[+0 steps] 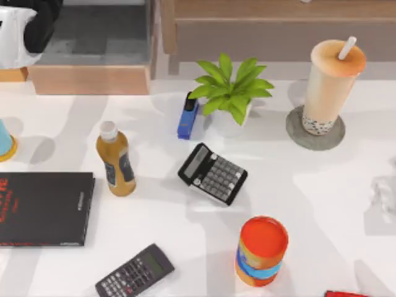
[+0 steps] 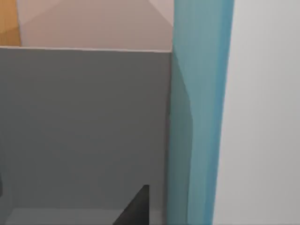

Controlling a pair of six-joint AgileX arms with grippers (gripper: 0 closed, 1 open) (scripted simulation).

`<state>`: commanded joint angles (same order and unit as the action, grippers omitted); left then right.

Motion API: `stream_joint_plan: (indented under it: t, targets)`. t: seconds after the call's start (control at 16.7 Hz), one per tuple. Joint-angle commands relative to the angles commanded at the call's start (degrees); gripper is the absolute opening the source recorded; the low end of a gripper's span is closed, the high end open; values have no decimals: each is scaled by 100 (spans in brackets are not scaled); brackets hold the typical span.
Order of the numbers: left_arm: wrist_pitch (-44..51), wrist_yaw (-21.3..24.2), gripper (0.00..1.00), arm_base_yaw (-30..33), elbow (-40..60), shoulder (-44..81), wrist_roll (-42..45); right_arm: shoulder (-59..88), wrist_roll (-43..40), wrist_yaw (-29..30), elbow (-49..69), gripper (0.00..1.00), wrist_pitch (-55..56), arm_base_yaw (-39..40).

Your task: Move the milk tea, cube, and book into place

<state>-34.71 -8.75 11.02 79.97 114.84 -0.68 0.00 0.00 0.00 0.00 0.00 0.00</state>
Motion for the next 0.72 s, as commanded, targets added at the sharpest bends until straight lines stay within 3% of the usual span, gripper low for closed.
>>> stream_joint_plan:
  t: [0.42, 0.72]
  targets:
    - [0, 0, 2, 0, 0, 0, 0, 0, 0, 0, 0, 100, 0, 0]
    - [0, 0, 0, 0, 0, 0, 0, 0, 0, 0, 0, 100, 0, 0]
